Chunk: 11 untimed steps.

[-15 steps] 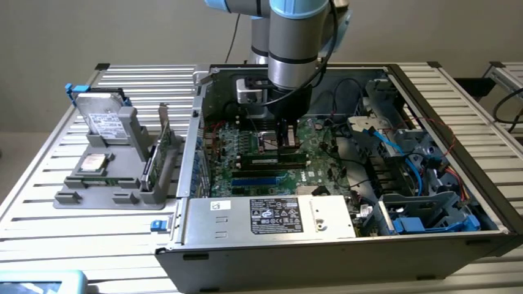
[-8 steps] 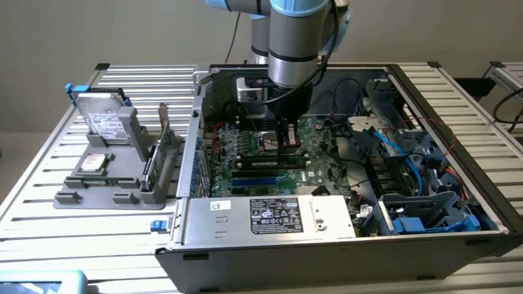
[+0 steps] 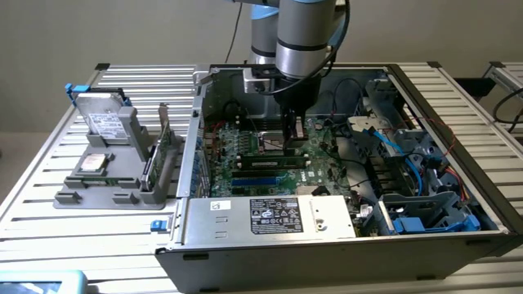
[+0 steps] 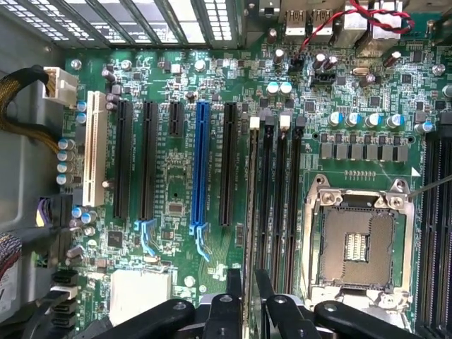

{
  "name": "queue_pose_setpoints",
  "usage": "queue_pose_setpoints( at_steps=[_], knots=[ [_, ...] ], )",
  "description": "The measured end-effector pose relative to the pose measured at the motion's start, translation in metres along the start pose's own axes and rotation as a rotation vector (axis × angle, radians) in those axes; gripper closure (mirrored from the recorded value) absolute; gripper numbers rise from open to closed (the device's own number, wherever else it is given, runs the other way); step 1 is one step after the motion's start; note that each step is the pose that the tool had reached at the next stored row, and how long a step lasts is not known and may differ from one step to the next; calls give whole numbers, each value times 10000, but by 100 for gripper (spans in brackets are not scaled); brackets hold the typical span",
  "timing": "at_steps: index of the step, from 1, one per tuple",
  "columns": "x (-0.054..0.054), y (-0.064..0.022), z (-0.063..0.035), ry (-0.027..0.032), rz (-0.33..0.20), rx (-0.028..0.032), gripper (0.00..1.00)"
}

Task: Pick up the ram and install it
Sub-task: 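Insert the ram into the slot, then press down the ram until it locks into place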

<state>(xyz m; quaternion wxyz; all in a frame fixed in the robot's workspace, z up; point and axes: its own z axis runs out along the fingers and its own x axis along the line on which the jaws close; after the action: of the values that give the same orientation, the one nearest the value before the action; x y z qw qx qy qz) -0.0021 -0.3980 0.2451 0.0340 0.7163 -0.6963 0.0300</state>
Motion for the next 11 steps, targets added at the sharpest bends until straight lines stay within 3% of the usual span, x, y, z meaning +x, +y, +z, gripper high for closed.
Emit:
queue_pose_setpoints(
  at_steps=[2,11],
  knots=[
    [1,-12,-1,-6,-7,-67,78],
    [2,-12,-2,-4,-6,-69,78]
  ],
)
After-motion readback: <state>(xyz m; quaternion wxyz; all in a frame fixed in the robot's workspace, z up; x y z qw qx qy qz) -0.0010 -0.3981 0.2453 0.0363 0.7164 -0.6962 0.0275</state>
